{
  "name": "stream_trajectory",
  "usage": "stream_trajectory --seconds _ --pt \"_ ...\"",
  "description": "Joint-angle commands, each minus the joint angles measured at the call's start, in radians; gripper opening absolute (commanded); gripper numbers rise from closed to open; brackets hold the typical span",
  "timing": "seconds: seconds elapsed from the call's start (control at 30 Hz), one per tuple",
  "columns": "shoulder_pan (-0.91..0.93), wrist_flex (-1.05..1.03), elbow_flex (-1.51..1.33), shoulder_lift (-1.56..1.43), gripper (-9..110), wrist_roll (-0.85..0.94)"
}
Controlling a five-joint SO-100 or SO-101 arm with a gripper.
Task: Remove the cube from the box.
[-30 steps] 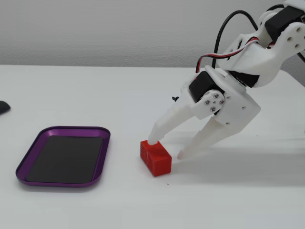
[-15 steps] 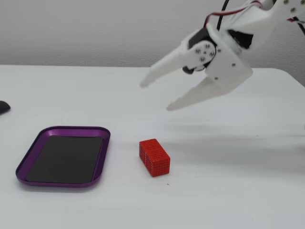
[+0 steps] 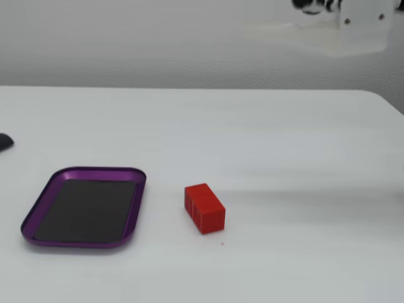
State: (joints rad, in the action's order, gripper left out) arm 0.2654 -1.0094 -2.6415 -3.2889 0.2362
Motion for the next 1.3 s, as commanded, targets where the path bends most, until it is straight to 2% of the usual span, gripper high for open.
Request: stream_trajectory --seconds 0.0,0.3,0.53,0.67,0.83,0.97,1.13,1.27 --pt "-0.005 -0.003 -0.078 -0.067 19 -0.063" --pt "-0.104 -0.025 -0.221 -0.026 19 -0.31" --pt "-0.216 -0.041 -0.224 -0.026 18 -0.31" --pt "-0.219 -0.051 -0.224 -0.026 17 -0.308" --pt "-0.218 -0.052 -0.224 -0.026 -2 -0.308" --pt "-0.216 -0.074 -0.224 -0.025 -1 -0.302" --pt "-0.222 -0.081 -0.224 -0.025 -1 -0.172" --pt "-0.213 -0.081 -0.224 -0.025 0 -0.169"
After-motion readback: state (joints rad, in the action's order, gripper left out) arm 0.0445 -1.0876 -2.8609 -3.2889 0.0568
